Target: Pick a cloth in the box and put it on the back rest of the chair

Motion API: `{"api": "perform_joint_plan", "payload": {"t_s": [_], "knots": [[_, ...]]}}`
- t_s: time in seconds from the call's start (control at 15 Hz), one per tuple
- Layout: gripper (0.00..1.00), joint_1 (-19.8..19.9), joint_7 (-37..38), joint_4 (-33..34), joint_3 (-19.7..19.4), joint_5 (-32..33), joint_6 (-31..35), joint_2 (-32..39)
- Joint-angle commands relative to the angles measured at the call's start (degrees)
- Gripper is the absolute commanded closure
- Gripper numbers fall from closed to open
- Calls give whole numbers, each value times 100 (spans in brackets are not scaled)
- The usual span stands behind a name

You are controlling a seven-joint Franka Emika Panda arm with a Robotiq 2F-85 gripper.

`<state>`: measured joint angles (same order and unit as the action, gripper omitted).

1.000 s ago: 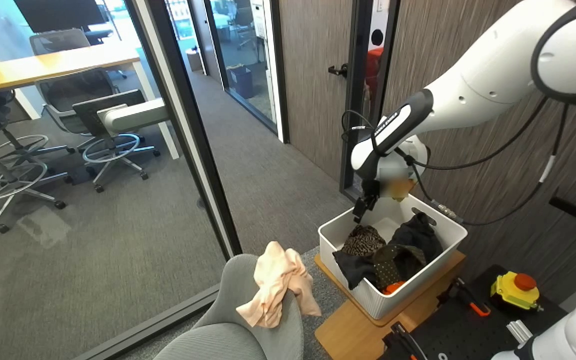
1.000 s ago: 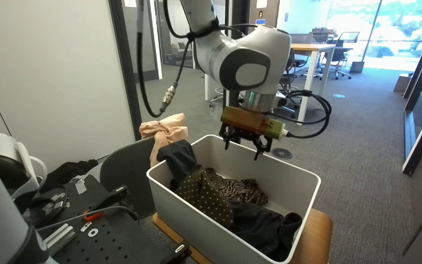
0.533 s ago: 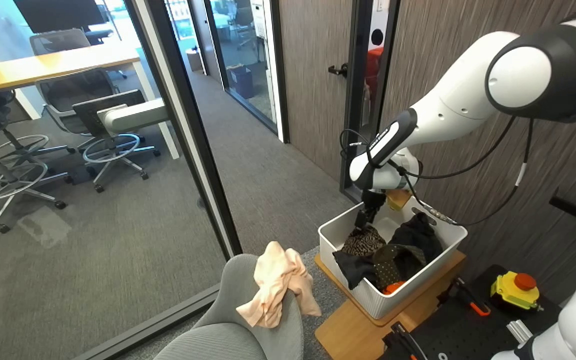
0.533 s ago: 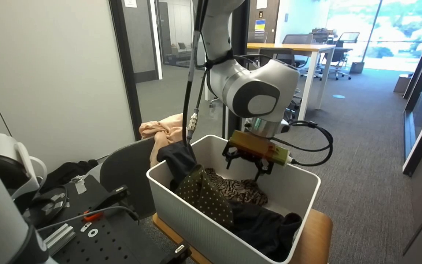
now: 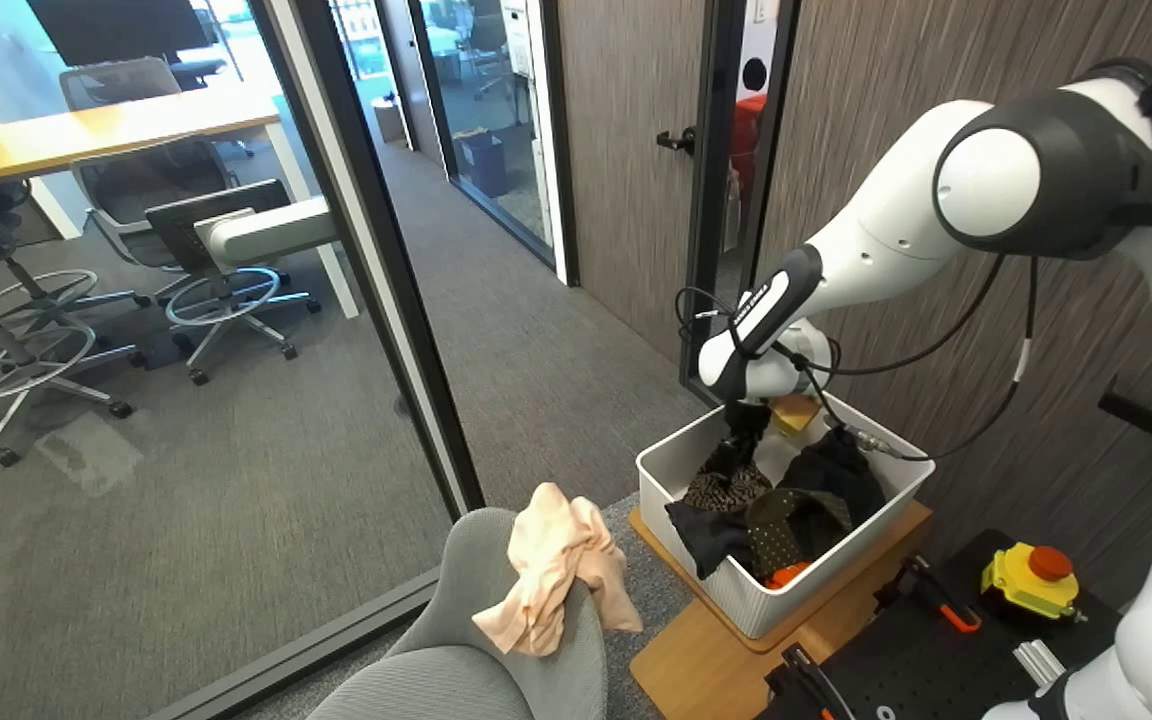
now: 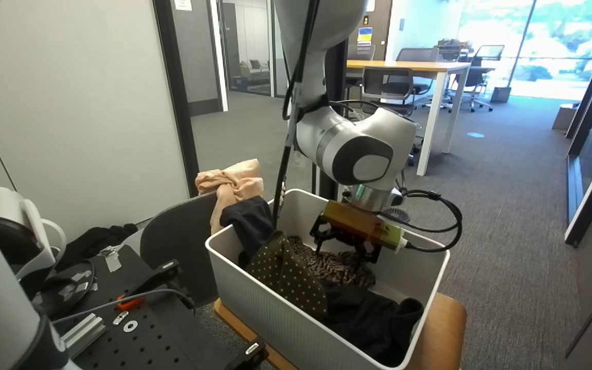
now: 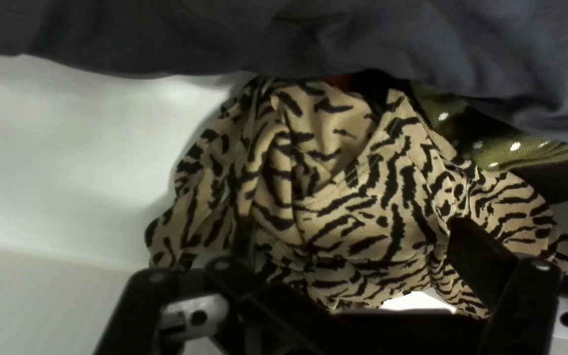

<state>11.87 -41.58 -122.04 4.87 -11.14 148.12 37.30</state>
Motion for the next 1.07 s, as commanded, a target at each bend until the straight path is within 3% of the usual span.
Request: {"api": "perform_joint_plan", "payload": {"t_s": [0.0, 0.93, 1.0], "knots": [[0, 18, 343, 279, 12, 292, -209, 194], [0, 89, 538, 410, 50, 435, -330, 298], [25, 100, 531, 408, 59, 427, -322, 298]]}}
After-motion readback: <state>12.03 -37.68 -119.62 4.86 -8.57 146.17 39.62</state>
